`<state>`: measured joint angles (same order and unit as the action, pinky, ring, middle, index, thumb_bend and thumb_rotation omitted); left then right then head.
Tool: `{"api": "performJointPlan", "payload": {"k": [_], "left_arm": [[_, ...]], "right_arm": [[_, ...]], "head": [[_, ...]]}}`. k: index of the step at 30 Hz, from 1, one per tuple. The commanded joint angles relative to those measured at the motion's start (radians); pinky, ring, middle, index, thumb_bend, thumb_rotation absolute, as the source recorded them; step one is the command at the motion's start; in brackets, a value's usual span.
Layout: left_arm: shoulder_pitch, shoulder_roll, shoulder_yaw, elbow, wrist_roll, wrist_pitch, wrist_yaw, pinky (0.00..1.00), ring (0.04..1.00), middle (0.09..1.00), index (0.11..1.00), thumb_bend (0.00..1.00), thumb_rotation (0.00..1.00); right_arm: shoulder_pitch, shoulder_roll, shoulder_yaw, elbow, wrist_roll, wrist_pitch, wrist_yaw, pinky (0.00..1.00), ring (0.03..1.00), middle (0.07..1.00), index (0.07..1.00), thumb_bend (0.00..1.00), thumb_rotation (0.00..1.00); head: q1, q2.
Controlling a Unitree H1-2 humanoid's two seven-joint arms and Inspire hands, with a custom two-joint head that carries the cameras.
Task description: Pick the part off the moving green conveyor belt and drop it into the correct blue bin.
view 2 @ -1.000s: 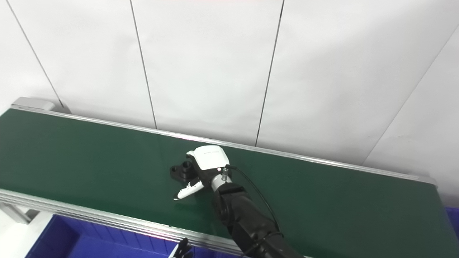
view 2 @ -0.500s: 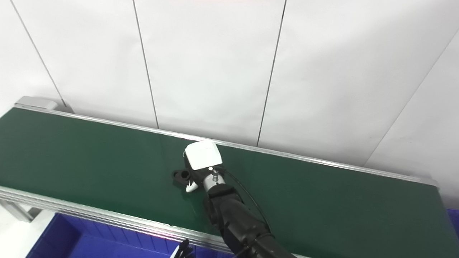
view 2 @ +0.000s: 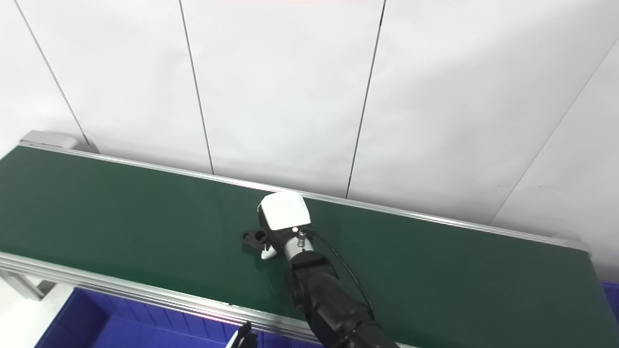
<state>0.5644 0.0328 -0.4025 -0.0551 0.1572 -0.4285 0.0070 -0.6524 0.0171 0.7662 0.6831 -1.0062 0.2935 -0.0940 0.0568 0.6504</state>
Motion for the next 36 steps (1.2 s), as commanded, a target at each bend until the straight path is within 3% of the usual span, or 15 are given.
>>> {"api": "performJointPlan", "payload": {"k": [1, 4, 6, 8, 15, 20, 23, 24, 27, 28, 33, 36], "left_arm": [[0.008, 0.001, -0.002, -0.043, -0.016, -0.034, -0.014, 0.90, 0.968, 0.978, 1.000, 0.99, 0.88], [0.005, 0.004, 0.003, -0.047, -0.029, -0.033, -0.025, 0.90, 0.967, 0.982, 1.000, 0.98, 0.87], [0.004, 0.008, 0.010, -0.053, -0.037, -0.029, -0.033, 0.90, 0.967, 0.982, 1.000, 0.98, 0.87], [0.002, 0.012, 0.019, -0.059, -0.043, -0.026, -0.041, 0.89, 0.970, 0.986, 1.000, 0.99, 0.88], [-0.010, 0.041, 0.059, -0.096, -0.093, 0.030, -0.070, 0.96, 0.998, 1.000, 1.000, 1.00, 0.89], [-0.006, 0.070, 0.089, -0.164, -0.123, 0.098, -0.096, 0.98, 1.000, 1.000, 1.000, 1.00, 0.91], [-0.004, 0.098, 0.107, -0.209, -0.142, 0.136, -0.115, 1.00, 1.000, 1.000, 1.000, 1.00, 0.93], [-0.005, 0.110, 0.116, -0.230, -0.153, 0.151, -0.122, 1.00, 1.000, 1.000, 1.000, 1.00, 0.94], [-0.007, 0.132, 0.143, -0.277, -0.184, 0.186, -0.136, 1.00, 0.999, 1.000, 1.000, 0.99, 0.94], [-0.009, 0.138, 0.153, -0.289, -0.203, 0.198, -0.142, 0.99, 0.998, 1.000, 1.000, 0.98, 0.94], [-0.024, 0.165, 0.187, -0.309, -0.266, 0.237, -0.173, 0.98, 0.994, 1.000, 1.000, 0.94, 0.93], [-0.032, 0.175, 0.203, -0.319, -0.283, 0.255, -0.190, 0.96, 0.985, 0.996, 1.000, 0.93, 0.92]], "right_arm": [[0.055, -0.020, 0.004, -0.003, 0.008, 0.036, 0.075, 0.12, 0.203, 0.420, 0.492, 0.53, 0.00], [0.084, -0.042, -0.028, -0.087, 0.029, 0.017, 0.067, 0.15, 0.227, 0.396, 0.507, 0.52, 0.00], [0.124, -0.069, -0.064, -0.211, 0.041, 0.017, 0.058, 0.14, 0.219, 0.392, 0.510, 0.52, 0.00], [0.156, -0.094, -0.094, -0.329, 0.041, 0.024, 0.066, 0.15, 0.223, 0.450, 0.489, 0.52, 0.00], [0.258, -0.170, -0.158, -0.675, -0.033, 0.072, 0.187, 0.13, 0.183, 0.470, 0.485, 0.52, 0.00], [0.342, -0.211, -0.178, -0.870, -0.126, 0.107, 0.310, 0.12, 0.178, 0.469, 0.484, 0.52, 0.00], [0.397, -0.207, -0.204, -0.976, -0.175, 0.129, 0.386, 0.14, 0.197, 0.470, 0.485, 0.52, 0.00], [0.423, -0.203, -0.213, -1.021, -0.203, 0.135, 0.409, 0.15, 0.205, 0.470, 0.485, 0.52, 0.00], [0.482, -0.170, -0.241, -1.119, -0.291, 0.142, 0.486, 0.15, 0.205, 0.470, 0.484, 0.52, 0.00], [0.508, -0.152, -0.249, -1.151, -0.318, 0.142, 0.510, 0.14, 0.200, 0.470, 0.484, 0.52, 0.00], [0.654, -0.089, -0.285, -1.268, -0.401, 0.110, 0.570, 0.13, 0.186, 0.470, 0.486, 0.52, 0.00], [0.803, -0.062, -0.316, -1.345, -0.441, 0.103, 0.580, 0.13, 0.190, 0.470, 0.485, 0.52, 0.00]], "head": [[-0.015, 0.006], [-0.027, 0.013], [-0.049, 0.024], [-0.074, 0.034], [-0.200, 0.094], [-0.297, 0.175], [-0.330, 0.207], [-0.368, 0.239], [-0.420, 0.255], [-0.469, 0.271], [-0.515, 0.287], [-0.536, 0.299]]}}
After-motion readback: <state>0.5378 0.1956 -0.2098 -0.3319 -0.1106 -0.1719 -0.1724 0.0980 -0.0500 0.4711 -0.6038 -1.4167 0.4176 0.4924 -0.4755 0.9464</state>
